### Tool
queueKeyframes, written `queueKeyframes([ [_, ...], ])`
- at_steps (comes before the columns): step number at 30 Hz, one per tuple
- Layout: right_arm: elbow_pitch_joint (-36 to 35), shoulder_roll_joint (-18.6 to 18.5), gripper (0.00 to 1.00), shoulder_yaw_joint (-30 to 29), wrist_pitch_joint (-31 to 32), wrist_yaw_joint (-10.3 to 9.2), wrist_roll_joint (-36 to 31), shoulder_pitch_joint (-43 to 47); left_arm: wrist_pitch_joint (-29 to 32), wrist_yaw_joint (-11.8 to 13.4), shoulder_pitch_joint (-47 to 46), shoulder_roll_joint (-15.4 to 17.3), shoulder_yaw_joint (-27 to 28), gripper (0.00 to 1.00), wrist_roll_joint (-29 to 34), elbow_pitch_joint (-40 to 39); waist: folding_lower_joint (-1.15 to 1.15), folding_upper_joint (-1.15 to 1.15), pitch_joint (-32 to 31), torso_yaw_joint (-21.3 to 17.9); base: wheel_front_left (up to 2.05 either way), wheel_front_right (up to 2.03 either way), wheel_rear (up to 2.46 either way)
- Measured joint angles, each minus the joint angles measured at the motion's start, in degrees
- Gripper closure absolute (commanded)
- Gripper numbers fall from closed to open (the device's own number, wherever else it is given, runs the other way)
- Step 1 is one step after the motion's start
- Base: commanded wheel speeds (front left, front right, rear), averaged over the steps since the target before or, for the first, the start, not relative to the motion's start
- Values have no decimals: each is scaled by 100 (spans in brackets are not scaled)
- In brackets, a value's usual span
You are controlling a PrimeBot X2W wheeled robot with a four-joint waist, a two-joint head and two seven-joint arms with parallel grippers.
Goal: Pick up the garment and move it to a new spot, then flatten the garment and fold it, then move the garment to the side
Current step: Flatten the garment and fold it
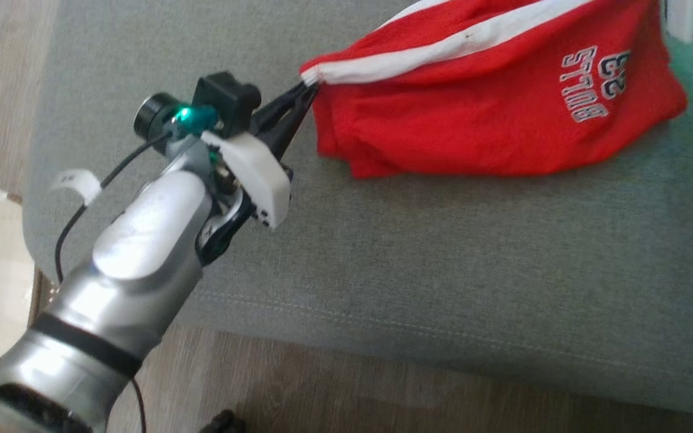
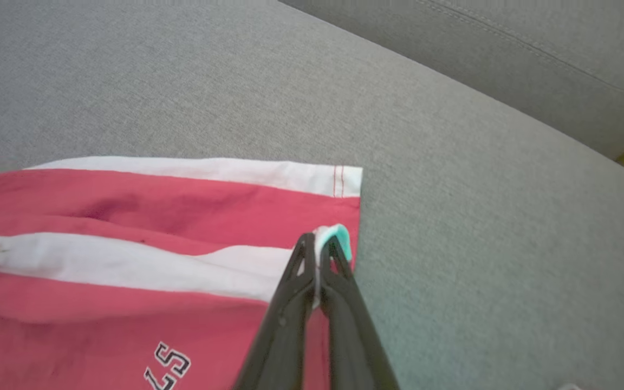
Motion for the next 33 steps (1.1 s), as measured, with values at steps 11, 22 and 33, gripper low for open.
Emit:
queueKeyframes([
  [11, 477, 149, 100, 339, -691, 0, -319, -519, -423, -58, -721, -537, 14, 100, -94, 1128, 0, 0, 450, 228, 0, 0, 0],
  [22, 936, 179, 100, 545, -1095, 1, -356, -716, -680, -64, -1001, -790, 123, 100, -123, 1792, 0, 0, 594, 268, 0, 0, 0],
  [33, 1152, 303, 0, 750, -1699, 1, -214, -719, -713, 63, -1089, -942, 371, 0, -36, 1997, 0, 0, 580, 261, 0, 0, 0],
])
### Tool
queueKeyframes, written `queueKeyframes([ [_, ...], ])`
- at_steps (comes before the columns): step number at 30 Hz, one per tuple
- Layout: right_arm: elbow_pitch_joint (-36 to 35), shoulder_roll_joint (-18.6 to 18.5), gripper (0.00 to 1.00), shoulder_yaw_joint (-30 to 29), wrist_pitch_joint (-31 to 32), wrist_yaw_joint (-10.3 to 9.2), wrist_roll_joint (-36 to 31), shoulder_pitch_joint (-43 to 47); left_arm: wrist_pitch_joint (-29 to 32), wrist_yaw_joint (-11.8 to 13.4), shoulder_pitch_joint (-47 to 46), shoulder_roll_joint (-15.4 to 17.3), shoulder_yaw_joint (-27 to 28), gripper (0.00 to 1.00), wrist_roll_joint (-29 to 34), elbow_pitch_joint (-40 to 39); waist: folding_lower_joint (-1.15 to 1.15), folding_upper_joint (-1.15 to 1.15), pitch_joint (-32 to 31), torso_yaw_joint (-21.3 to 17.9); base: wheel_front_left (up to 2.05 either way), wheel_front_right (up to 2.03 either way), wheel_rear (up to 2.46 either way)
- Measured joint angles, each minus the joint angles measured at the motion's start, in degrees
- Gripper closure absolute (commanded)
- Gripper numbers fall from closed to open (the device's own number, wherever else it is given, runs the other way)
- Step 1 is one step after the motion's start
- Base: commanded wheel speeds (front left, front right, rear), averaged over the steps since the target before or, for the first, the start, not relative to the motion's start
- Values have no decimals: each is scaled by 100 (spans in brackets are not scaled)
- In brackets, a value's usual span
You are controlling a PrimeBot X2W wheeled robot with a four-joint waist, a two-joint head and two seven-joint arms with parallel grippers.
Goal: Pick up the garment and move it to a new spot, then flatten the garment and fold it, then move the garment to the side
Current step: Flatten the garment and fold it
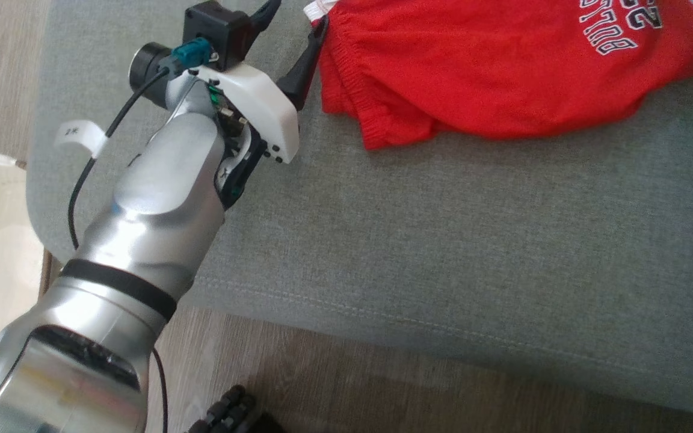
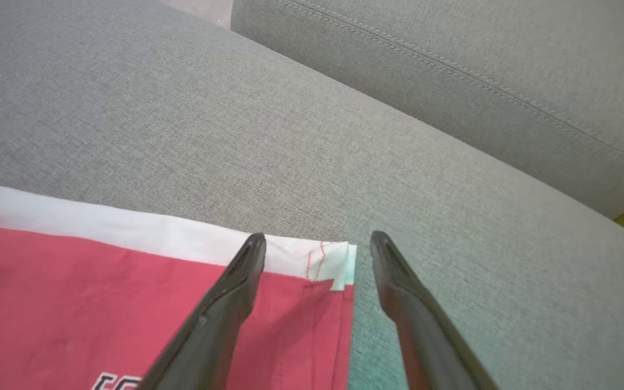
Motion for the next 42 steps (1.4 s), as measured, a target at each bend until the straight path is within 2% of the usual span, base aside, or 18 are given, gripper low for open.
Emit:
queueKeyframes([
  [3, 213, 48, 0, 108, -167, 0, -67, 19, 0, 97, 30, -7, 167, 0, 74, -153, 0, 0, -82, -39, 0, 0, 0],
  [7, 322, 98, 0, -4, -792, -1, -27, 153, -8, 303, 259, 31, 586, 0, 162, -604, 0, 0, -275, -102, 0, 0, 0],
  [14, 263, 325, 0, -121, -2178, 0, 62, 983, -8, 701, 1485, 204, 1656, 0, 258, -1770, 0, 0, -823, -267, 0, 0, 0],
  [18, 277, 458, 0, -332, -2806, -1, 107, 1436, -8, 758, 2213, 189, 2216, 0, 428, -2526, -1, 0, -1185, -407, 0, 0, 0],
  [22, 138, 564, 0, -530, -2970, 0, -236, 1920, -14, 776, 2929, 64, 2689, 0, 630, -3134, -1, 0, -1535, -565, 0, 0, 0],
  [24, -361, 539, 0, -1254, -2981, 0, -810, 2308, -15, 798, 3449, -45, 3054, 0, 892, -3582, -1, 0, -1771, -697, 0, 0, 0],
  [25, -747, 524, 0, -1875, -2991, 0, -1268, 2661, -15, 798, 3769, -120, 3219, 0, 1100, -3811, -1, 1, -1927, -773, 0, 0, 0],
  [30, -1837, 713, 0, -3330, -2991, -1, -2533, 4142, -15, 797, 4496, -193, 3598, 0, 1311, -4321, -1, 1, -2247, -956, 0, 0, 0],
  [31, -2048, 817, 0, -3566, -2991, -1, -2771, 4464, -15, 788, 4610, -191, 3633, 0, 1346, -4403, -1, 1, -2296, -994, 0, 0, 0],
  [32, -2048, 817, 0, -3566, -2991, -1, -2771, 4464, -15, 788, 4610, -191, 3633, 0, 1346, -4403, -1, 1, -2296, -994, 0, 0, 0],
  [37, -3058, 1489, 0, -4582, -2991, -1, -3661, 5770, -15, 746, 5097, -193, 3635, 0, 1366, -4726, -1, 1, -2498, -1188, 0, 0, 0],
  [42, -3716, 2002, 0, -5256, -2991, -1, -4043, 6625, -15, 801, 5537, -191, 3560, 0, 1367, -4834, -1, 1, -2692, -1312, 0, 0, 0],
])
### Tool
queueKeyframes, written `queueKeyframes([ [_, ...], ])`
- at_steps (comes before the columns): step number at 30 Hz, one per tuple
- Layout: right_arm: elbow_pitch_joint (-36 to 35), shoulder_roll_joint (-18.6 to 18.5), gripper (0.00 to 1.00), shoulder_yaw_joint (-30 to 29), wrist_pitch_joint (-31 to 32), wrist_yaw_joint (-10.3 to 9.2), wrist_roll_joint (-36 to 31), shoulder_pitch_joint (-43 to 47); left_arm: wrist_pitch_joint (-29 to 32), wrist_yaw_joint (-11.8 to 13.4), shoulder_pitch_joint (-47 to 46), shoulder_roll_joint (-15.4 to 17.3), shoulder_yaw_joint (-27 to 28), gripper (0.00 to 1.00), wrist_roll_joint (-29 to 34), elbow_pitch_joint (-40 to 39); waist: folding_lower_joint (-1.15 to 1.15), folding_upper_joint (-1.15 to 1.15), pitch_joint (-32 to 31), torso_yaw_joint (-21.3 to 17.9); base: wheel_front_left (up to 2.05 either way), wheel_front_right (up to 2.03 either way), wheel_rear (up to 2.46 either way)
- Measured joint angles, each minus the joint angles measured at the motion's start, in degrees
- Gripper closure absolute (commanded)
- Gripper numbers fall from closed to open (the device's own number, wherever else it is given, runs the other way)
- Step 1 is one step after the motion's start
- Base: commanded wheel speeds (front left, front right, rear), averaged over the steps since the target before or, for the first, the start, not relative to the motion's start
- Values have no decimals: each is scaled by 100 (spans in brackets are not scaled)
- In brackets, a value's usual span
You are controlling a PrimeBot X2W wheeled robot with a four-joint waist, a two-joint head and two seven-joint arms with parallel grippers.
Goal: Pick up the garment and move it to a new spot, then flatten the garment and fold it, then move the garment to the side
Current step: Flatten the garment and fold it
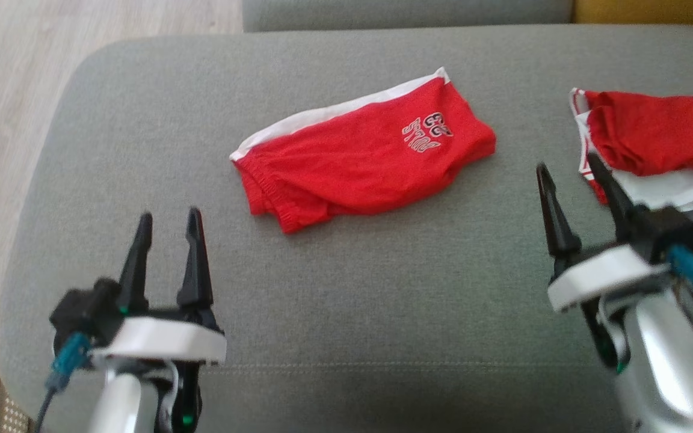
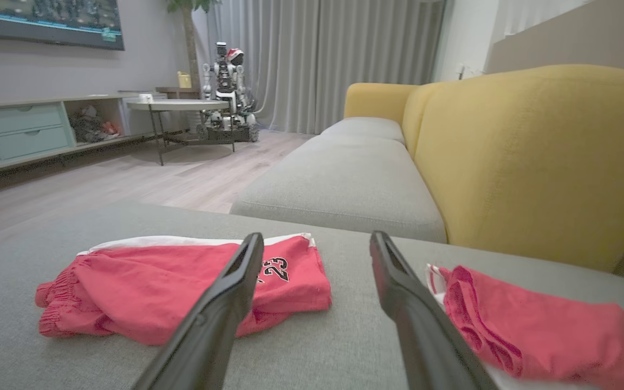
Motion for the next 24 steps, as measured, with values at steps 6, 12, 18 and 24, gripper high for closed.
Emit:
queueKeyframes([
  [6, -388, 430, 0, -415, 0, 0, -152, 803, 0, 56, 410, 5, -122, 0, 0, -116, 0, 0, -153, -121, 0, 0, 0],
  [12, -457, 580, 0, -623, 0, 0, -151, 909, 0, 121, 439, 8, -211, 0, -1, -132, 0, 0, -188, -151, 0, 0, 0],
  [18, -459, 592, 0, -634, 0, 0, -177, 909, 0, 133, 437, 8, -260, 0, 35, -191, 0, 0, -122, -158, 0, 0, 0],
  [24, -370, 605, 0, -642, 0, 0, -122, 893, 0, 155, 403, 9, -366, 0, 52, -201, 0, 0, 34, -112, 0, 0, 0],
])
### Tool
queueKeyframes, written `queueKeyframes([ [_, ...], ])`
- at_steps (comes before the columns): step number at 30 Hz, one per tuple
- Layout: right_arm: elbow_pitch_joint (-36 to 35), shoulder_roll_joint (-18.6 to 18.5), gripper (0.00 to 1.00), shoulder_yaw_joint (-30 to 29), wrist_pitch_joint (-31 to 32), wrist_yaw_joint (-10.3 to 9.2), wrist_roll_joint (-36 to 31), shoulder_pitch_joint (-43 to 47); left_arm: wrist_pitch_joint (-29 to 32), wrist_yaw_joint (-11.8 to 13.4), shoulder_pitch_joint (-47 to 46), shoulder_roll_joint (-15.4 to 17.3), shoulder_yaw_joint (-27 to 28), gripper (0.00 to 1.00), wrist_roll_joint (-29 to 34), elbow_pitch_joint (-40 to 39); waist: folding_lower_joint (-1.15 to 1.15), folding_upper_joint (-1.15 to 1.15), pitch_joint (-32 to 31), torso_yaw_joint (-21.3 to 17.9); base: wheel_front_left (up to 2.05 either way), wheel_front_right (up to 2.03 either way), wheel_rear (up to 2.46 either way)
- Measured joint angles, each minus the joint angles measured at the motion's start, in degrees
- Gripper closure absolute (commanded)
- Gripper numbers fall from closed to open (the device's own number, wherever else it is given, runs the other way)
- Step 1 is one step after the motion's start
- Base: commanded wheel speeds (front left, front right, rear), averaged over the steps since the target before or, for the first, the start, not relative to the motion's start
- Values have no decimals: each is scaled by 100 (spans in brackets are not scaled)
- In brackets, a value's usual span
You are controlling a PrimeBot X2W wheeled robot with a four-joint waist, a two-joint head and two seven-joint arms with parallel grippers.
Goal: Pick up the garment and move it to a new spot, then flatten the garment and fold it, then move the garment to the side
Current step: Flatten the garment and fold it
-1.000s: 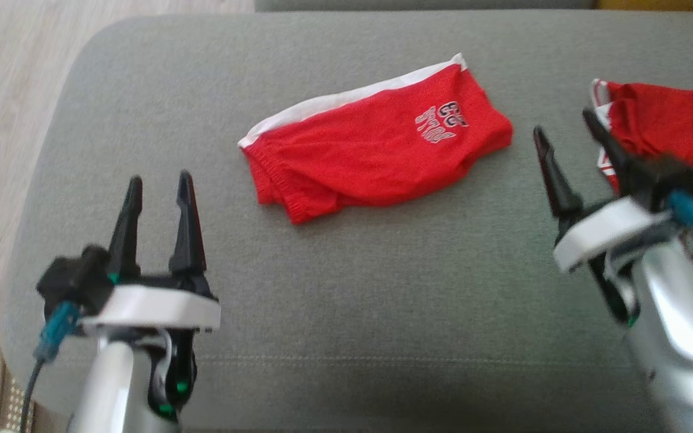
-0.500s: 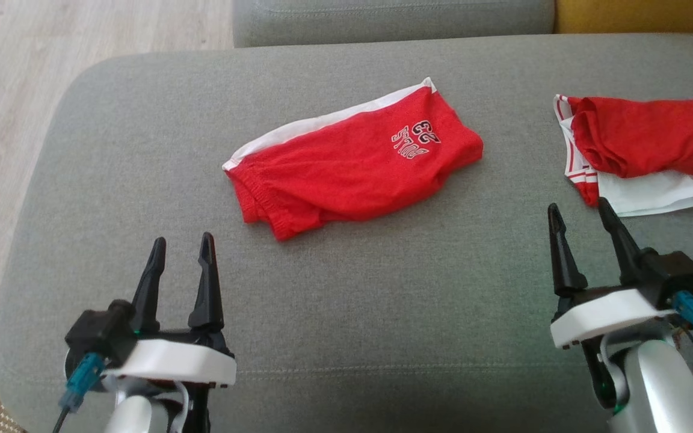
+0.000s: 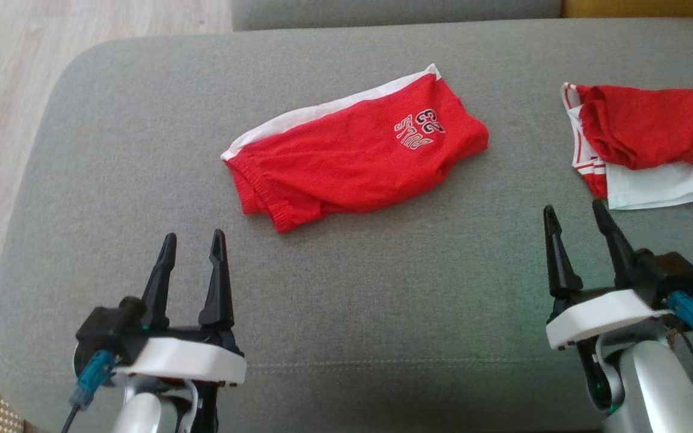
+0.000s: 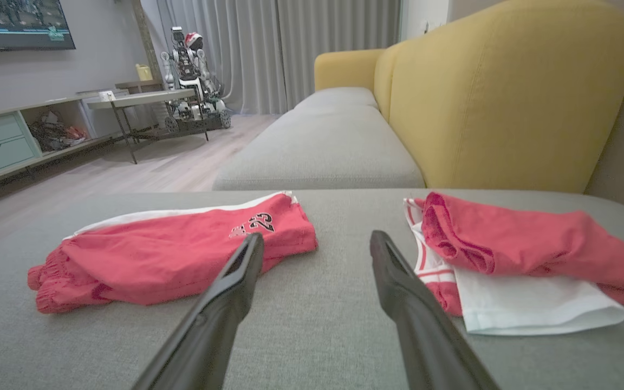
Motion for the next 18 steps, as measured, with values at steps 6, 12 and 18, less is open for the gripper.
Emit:
queueKeyframes([
  [6, 709, 18, 0, -3, 66, 0, 1001, -282, 0, 0, -154, 1, -93, 0, -3, 2, 0, 0, 207, 105, 0, 0, 0],
  [12, 1307, 18, 0, -107, 706, 0, 2744, -1133, 0, 42, -406, 0, -237, 0, -62, 16, 0, 0, 497, 362, 0, 0, 0],
  [18, 1848, 18, 0, -312, 1271, 0, 3864, -1588, 0, 41, -424, -2, -408, 0, -63, 49, 0, 0, 682, 647, 0, 0, 0],
])
